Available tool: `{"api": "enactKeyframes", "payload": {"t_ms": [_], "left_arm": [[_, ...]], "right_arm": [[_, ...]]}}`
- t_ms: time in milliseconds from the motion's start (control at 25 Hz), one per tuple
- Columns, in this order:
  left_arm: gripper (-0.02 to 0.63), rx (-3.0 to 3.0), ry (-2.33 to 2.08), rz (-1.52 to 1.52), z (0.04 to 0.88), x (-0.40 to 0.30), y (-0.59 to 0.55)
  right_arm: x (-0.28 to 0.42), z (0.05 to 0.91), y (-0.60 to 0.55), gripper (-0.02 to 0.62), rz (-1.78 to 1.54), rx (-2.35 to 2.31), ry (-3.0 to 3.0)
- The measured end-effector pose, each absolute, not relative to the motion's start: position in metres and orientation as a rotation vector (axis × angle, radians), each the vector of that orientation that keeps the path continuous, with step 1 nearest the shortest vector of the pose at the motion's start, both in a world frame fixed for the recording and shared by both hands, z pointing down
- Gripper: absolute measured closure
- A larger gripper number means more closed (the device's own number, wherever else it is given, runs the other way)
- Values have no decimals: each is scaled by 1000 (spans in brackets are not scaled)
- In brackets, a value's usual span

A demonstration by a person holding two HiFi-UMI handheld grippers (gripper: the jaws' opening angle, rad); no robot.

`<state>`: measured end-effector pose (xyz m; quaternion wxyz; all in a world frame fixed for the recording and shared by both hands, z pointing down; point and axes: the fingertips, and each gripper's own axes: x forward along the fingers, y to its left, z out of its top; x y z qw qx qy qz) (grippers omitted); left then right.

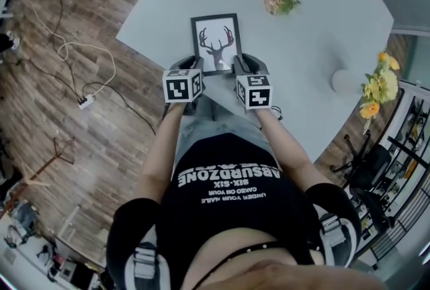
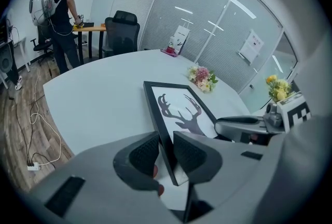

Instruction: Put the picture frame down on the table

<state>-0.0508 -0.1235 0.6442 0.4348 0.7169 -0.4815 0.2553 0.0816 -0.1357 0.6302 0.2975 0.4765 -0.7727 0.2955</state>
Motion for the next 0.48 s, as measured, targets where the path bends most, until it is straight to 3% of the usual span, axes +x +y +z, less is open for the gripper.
{"api": "enactKeyframes", "payload": {"t_ms": [480], "left_arm": [[509, 1764, -1215, 676, 666, -49, -120]], "right_arm": [[83, 654, -132, 499, 776, 1262, -2010]]}}
